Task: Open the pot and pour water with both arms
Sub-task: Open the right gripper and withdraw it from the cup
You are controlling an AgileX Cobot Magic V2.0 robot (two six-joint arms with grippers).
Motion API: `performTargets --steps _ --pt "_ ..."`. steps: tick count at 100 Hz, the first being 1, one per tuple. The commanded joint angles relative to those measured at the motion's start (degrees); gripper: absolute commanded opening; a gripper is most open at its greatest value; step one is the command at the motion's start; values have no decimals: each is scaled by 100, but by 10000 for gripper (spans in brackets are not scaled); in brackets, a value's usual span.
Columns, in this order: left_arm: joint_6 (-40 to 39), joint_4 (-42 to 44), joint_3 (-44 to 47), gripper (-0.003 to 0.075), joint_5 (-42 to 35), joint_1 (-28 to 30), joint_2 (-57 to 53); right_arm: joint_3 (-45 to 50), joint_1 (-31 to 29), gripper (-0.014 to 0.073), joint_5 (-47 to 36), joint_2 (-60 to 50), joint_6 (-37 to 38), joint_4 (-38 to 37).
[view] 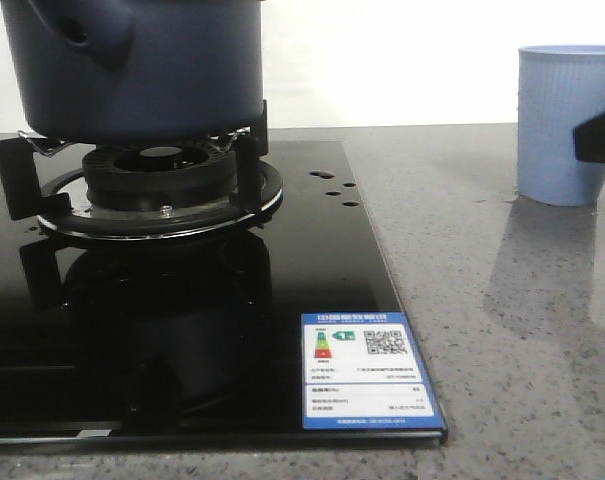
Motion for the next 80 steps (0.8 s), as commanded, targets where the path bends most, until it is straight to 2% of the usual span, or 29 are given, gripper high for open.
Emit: performTargets --steps 1,20,47,80 --pt "-16 5 -213 361 -592 19 -87 118 -35 589 -210 -452 37 82" --pt "-16 5 -213 361 -581 -308 19 531 -35 589 -109 -1281 549 82" --pt "-16 5 -213 361 -814 -1009 638 902 -35 589 29 -2206 549 82" --pt "-16 5 -213 361 -1147 -1317 1418 911 -35 589 68 -2419 751 58"
